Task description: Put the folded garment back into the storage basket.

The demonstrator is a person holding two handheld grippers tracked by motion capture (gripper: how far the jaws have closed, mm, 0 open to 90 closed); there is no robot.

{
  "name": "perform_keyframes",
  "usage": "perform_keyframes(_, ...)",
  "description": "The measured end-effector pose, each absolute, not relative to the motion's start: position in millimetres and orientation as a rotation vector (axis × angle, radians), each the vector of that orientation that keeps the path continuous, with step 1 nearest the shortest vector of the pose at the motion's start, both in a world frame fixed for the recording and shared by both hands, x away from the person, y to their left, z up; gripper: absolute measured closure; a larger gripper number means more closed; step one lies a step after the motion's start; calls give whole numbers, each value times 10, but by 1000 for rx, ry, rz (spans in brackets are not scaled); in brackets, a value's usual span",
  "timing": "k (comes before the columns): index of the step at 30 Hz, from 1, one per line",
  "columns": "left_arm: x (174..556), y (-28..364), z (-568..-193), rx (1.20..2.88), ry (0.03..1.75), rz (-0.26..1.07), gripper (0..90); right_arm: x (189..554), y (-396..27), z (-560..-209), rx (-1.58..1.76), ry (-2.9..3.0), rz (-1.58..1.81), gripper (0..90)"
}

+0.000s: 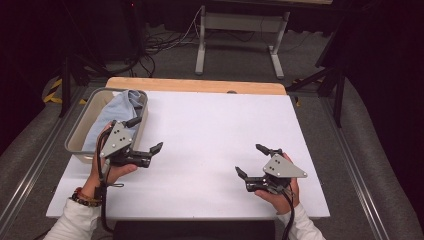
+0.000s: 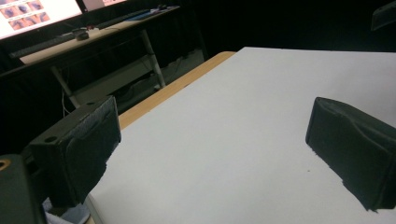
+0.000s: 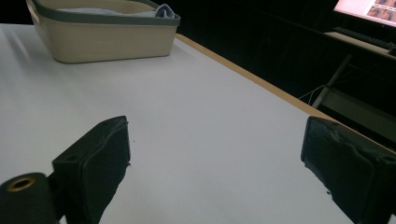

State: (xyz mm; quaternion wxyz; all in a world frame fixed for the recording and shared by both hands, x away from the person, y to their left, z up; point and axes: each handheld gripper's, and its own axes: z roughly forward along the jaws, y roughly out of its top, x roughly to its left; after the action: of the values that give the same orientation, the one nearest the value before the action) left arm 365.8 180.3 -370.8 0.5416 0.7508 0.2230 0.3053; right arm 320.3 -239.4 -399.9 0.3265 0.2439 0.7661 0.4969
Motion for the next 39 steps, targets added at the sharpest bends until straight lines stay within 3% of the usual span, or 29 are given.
perform_keyframes(19,3450,1657,-3979,1819,461,722,42,3193,-2347,-4035,614,2018,1289,84)
perform_keyframes(39,3358,1753,-4372,1859,536,657,41,3186,-2289,-4151,584,2029,1252,86)
